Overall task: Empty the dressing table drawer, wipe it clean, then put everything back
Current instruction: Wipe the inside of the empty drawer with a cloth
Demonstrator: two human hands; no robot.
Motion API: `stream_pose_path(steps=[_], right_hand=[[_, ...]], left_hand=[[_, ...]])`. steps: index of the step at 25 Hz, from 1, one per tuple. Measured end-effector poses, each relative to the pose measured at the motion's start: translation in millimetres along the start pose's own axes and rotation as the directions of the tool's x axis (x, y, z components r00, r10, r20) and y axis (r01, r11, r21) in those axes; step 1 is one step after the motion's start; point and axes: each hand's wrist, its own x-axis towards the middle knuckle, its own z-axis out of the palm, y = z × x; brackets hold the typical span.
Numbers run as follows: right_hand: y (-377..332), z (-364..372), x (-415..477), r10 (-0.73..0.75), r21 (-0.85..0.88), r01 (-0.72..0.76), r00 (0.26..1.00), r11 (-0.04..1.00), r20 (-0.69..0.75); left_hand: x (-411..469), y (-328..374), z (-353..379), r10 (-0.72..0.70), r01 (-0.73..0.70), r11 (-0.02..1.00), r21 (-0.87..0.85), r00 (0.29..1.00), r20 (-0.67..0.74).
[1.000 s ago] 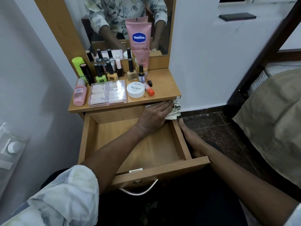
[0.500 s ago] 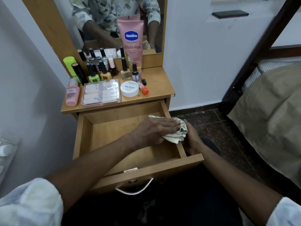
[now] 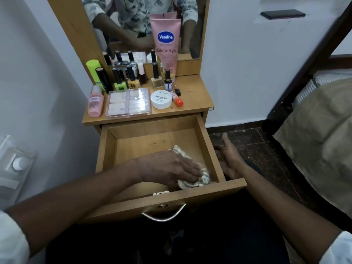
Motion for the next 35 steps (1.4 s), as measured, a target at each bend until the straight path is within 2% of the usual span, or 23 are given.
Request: stream_pose_path(steps=[1,3,4,5,6,7,8,10,11,13,15,16,18,19,20,22,24,27,29,30,32,33,35], right_hand=[[-4.6,3.4,-4.6,-0.033,-0.051,0.033,0.999,0.998,-0.017],[-20.7,15.0,-15.0,-0.196,-0.342,0.154,0.976,0.927,-0.092],[-28.5,22.2,-19.9,-0.342,-0.572,0.221,0.933,0.79,-0.112],[-34.3,29.7,-24.3,-0.512,-0.782,0.265,0.855,0.564,-0.08],[-39.0,38.1,-30.4,-0.635,-0.892,0.313,0.771,0.326,0.038],[-42.4,48.3,-40.0,-0.653,-0.909,0.384,0.733,0.162,0.194],[-44.0,58.7,-49.6,-0.569,-0.868,0.482,0.749,0.115,0.34],[-43.3,78.8,-69.0,-0.284,-0.761,0.609,0.788,0.224,0.546],[-38.7,86.0,-72.2,-0.194,-0.729,0.639,0.769,0.246,0.609],[-30.8,89.5,-67.7,-0.093,-0.714,0.672,0.738,0.198,0.669],[-34.6,84.3,-69.0,0.069,-0.73,0.681,0.727,0.058,0.683],[-42.5,77.0,-69.5,0.163,-0.732,0.68,0.727,-0.037,0.667],[-60.2,64.8,-74.1,0.3,-0.723,0.651,0.755,-0.232,0.583],[-65.0,66.1,-77.4,0.327,-0.719,0.637,0.767,-0.279,0.552],[-62.3,73.4,-80.3,0.337,-0.723,0.644,0.757,-0.248,0.559],[-42.6,98.0,-86.9,0.31,-0.678,0.728,0.67,-0.101,0.674],[-29.1,109.3,-86.6,0.31,-0.625,0.78,0.595,-0.002,0.742],[-55.6,99.6,-77.8,0.353,-0.671,0.741,0.634,-0.024,0.688],[-55.7,104.8,-79.7,0.232,-0.63,0.776,0.619,-0.034,0.75],[-44.1,115.6,-84.0,0.133,-0.567,0.824,0.562,-0.004,0.816],[-11.2,145.2,-96.4,-0.047,-0.342,0.939,0.343,0.03,0.938],[5.3,160.1,-96.4,-0.084,-0.253,0.968,0.252,-0.001,0.964],[31.8,185.9,-88.7,-0.114,-0.178,0.98,0.167,-0.088,0.979]], left_hand=[[-11.4,-1.7,-4.9,-0.059,0.059,0.998,0.006,0.998,0.029],[-24.3,-3.9,-19.4,-0.247,0.244,0.968,-0.06,0.969,-0.033],[-26.4,-6.1,-27.1,-0.357,0.345,0.931,-0.121,0.93,-0.093],[-27.9,-8.6,-34.1,-0.466,0.441,0.88,-0.178,0.874,-0.14],[-28.7,-11.2,-40.4,-0.568,0.533,0.818,-0.214,0.807,-0.16],[-29.2,-12.5,-43.4,-0.661,0.617,0.745,-0.255,0.733,-0.158],[-30.9,-11.5,-43.9,-0.735,0.67,0.666,-0.328,0.664,-0.137],[-33.6,-4.4,-41.3,-0.827,0.684,0.484,-0.546,0.562,-0.029],[-36.3,0.8,-42.2,-0.843,0.652,0.373,-0.66,0.536,0.053],[-48.0,8.2,-49.9,-0.802,0.576,0.13,-0.807,0.54,0.256],[-70.8,10.6,-59.8,-0.741,0.615,0.03,-0.788,0.542,0.395],[-84.5,11.0,-61.7,-0.758,0.657,0.024,-0.753,0.504,0.415],[-108.3,9.6,-56.5,-0.856,0.713,0.008,-0.701,0.368,0.364],[-116.3,9.0,-52.4,-0.892,0.708,-0.011,-0.706,0.312,0.327],[-121.1,9.5,-48.2,-0.912,0.688,-0.027,-0.725,0.28,0.3],[-123.1,9.1,-40.7,-0.93,0.634,-0.055,-0.771,0.248,0.271],[-122.7,7.6,-38.3,-0.948,0.584,-0.081,-0.808,0.205,0.243],[-118.6,8.2,-35.1,-0.965,0.525,-0.081,-0.847,0.172,0.198],[-119.6,8.9,-37.4,-0.968,0.465,-0.112,-0.878,0.147,0.201],[-122.8,10.1,-41.1,-0.963,0.433,-0.142,-0.89,0.147,0.225],[-132.8,12.9,-52.1,-0.935,0.388,-0.202,-0.899,0.196,0.294],[-138.9,14.6,-57.9,-0.917,0.371,-0.23,-0.899,0.227,0.329],[-150.0,18.2,-64.9,-0.88,0.331,-0.276,-0.902,0.29,0.376]])
